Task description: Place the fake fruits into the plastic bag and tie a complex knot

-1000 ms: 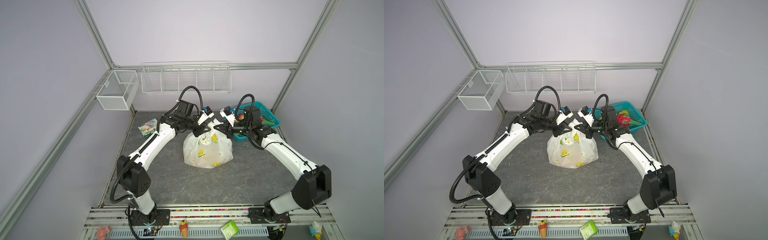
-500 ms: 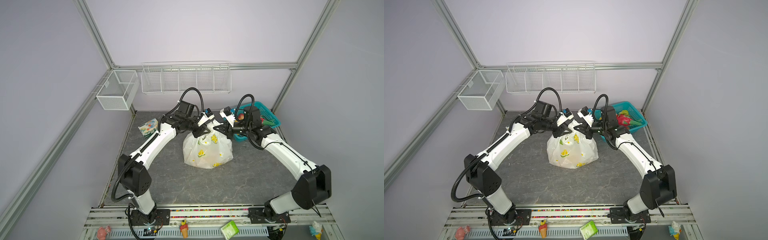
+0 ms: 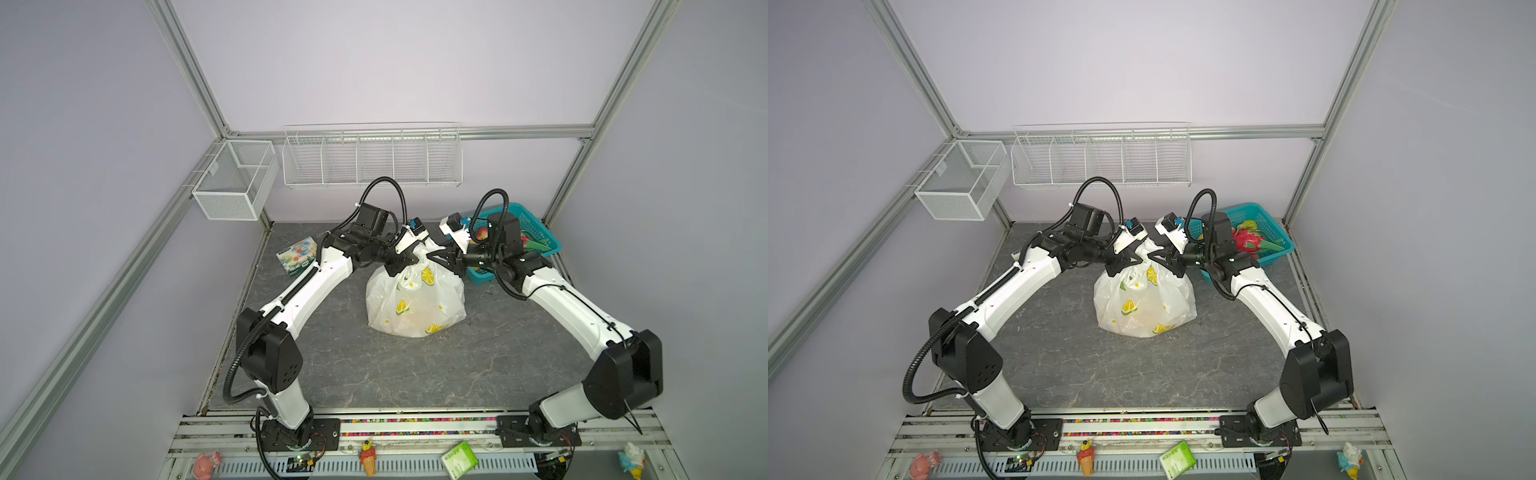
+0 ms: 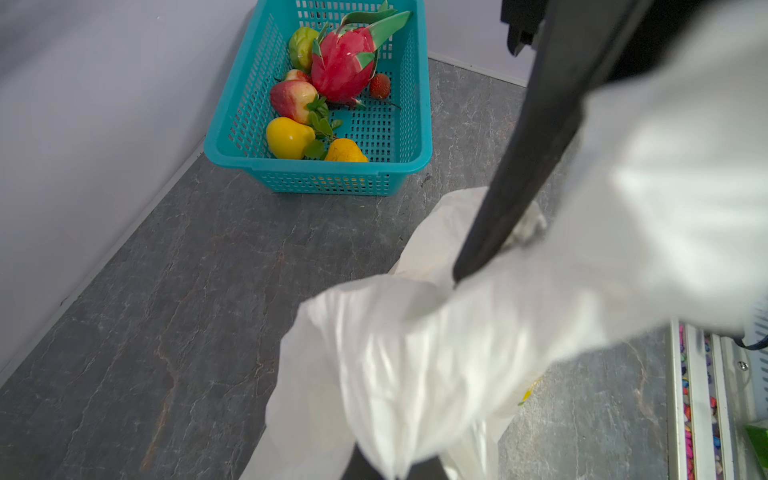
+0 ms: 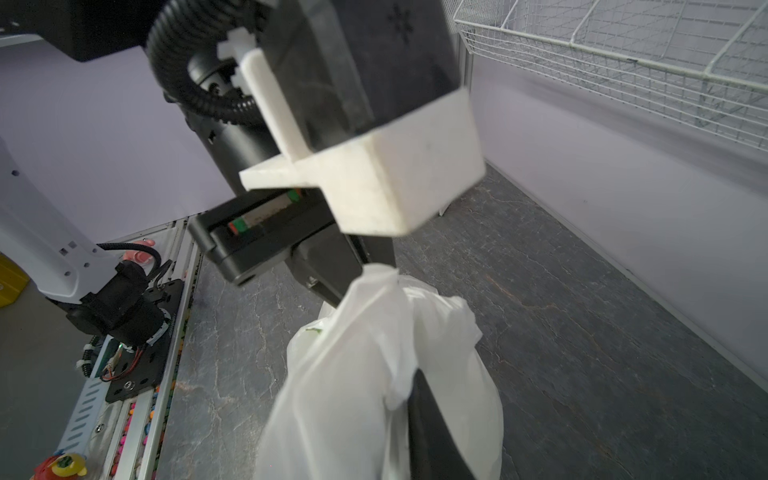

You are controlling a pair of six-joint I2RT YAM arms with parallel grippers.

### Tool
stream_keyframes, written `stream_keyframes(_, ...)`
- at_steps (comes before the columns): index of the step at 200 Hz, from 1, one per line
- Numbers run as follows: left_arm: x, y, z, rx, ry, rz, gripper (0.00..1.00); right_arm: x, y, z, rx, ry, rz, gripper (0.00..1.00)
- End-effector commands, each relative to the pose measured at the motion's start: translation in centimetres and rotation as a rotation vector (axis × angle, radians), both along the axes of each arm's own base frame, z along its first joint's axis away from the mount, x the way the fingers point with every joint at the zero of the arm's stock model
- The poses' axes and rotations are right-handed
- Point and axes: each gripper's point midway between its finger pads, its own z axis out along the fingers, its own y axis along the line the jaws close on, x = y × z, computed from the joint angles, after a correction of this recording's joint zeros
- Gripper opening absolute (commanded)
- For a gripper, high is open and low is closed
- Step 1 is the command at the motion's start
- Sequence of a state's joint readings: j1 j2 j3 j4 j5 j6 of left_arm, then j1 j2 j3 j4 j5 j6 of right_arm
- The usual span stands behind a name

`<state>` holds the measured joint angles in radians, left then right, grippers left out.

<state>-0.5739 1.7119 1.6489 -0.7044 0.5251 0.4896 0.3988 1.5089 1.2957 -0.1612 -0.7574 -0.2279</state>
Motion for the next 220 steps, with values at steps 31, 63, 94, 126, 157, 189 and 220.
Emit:
stream_keyframes(31,-0.2,1.6,2.1,-0.020,-0.118,0.049,0.00,-0.5,-0.2,-0.8,-0.018,-0.047,0.033,0.72)
stream_keyframes(63,-0.8,1.5,2.1,-0.035,-0.124,0.024,0.00,-1.5,1.5,-1.4,-0.017,-0.063,0.105,0.93)
stream_keyframes(94,-1.2,1.5,2.2,-0.043,-0.138,-0.002,0.00,-0.6,2.4,-2.3,-0.027,-0.067,0.124,0.97)
stream_keyframes(126,-1.4,1.5,2.2,-0.039,-0.133,-0.010,0.00,-0.2,3.2,-3.3,-0.057,-0.069,0.145,0.87)
stream_keyframes(157,-1.3,1.5,1.9,-0.026,-0.133,-0.014,0.00,-0.2,3.5,-3.2,-0.053,-0.062,0.171,0.84)
stream_keyframes(189,-1.2,1.6,1.7,-0.015,-0.136,-0.014,0.00,-0.3,3.4,-3.2,-0.068,-0.055,0.190,0.79)
stream_keyframes(220,-1.2,1.6,1.6,-0.011,-0.132,-0.013,0.00,-0.3,3.3,-3.3,-0.093,-0.050,0.196,0.64)
